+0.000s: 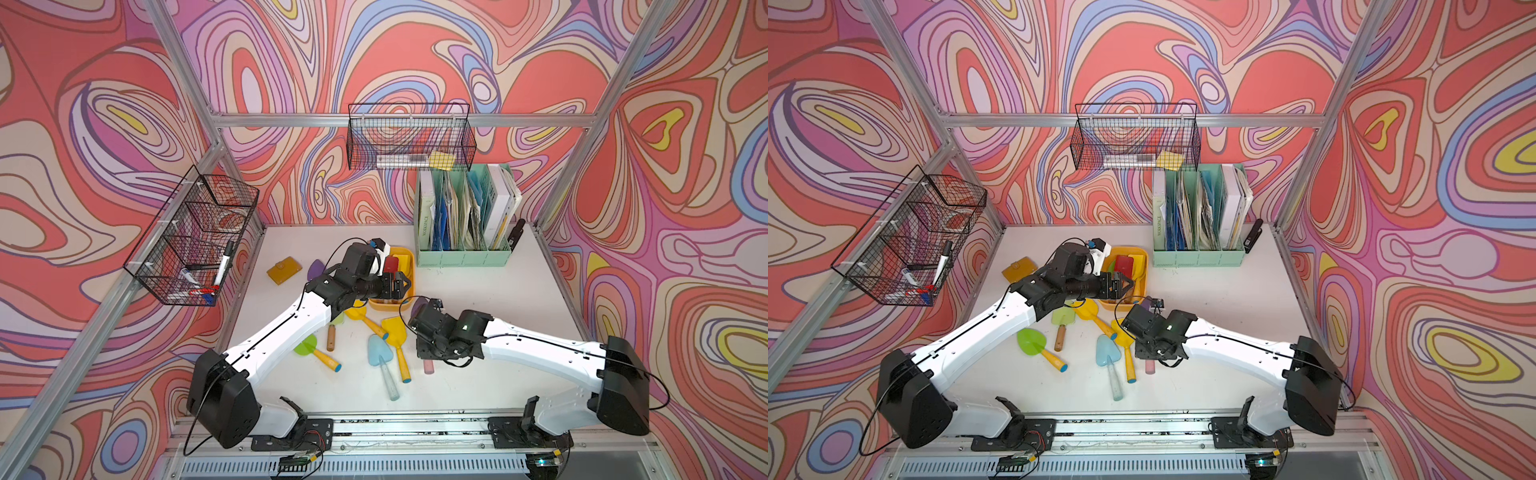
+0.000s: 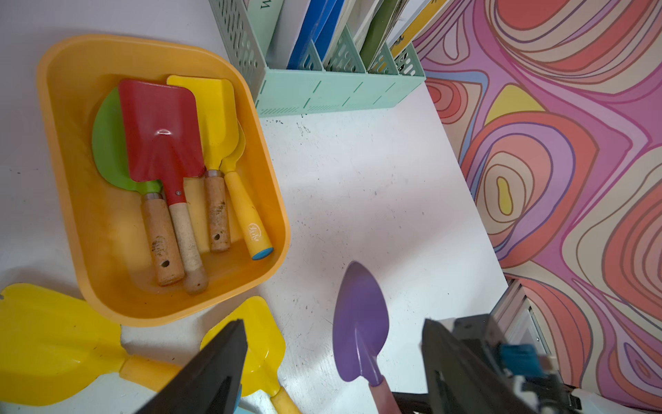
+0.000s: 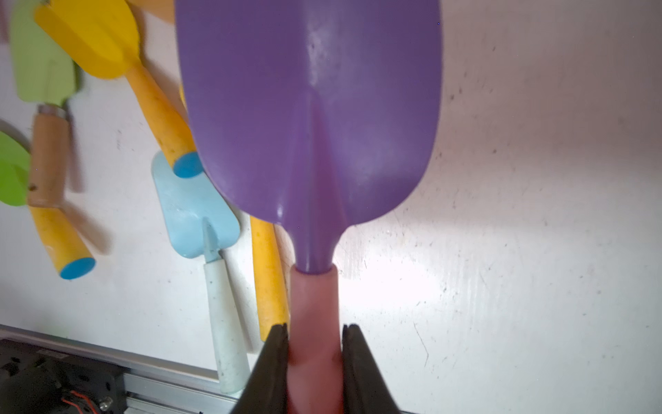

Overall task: Put the shovel into the storage box
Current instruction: Pick up the shovel from the center of the board.

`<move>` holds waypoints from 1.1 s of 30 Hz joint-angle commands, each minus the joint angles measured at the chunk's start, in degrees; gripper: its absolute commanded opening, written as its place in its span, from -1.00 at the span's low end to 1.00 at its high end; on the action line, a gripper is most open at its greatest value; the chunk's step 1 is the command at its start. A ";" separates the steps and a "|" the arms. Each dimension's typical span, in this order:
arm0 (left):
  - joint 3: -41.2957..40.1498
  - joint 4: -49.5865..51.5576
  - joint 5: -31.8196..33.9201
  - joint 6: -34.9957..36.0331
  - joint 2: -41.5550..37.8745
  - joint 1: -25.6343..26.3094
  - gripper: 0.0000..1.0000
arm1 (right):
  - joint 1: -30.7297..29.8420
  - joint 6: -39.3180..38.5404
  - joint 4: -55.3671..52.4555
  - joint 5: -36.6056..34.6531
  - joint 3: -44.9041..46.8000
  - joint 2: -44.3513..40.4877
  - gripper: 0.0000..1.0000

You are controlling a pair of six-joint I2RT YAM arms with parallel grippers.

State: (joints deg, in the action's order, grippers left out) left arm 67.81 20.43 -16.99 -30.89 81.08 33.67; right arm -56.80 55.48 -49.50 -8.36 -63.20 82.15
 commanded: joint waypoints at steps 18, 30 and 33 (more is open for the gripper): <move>4.37 -4.70 -8.60 -2.39 6.76 0.08 0.22 | 10.93 -16.45 2.47 6.70 -10.88 2.46 -1.00; 3.73 -6.89 -8.47 -3.72 7.82 0.08 -0.12 | 10.99 -17.34 3.57 8.18 -10.72 0.52 -1.00; 3.64 -6.98 -8.50 -3.94 8.00 0.09 -0.38 | 10.92 -17.39 4.10 8.60 -10.37 0.22 -1.00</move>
State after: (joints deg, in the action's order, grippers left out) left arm 70.74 15.40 -24.82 -34.54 88.68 33.67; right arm -46.13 38.85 -47.11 -0.38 -72.99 84.09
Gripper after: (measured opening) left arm 0.371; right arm 0.228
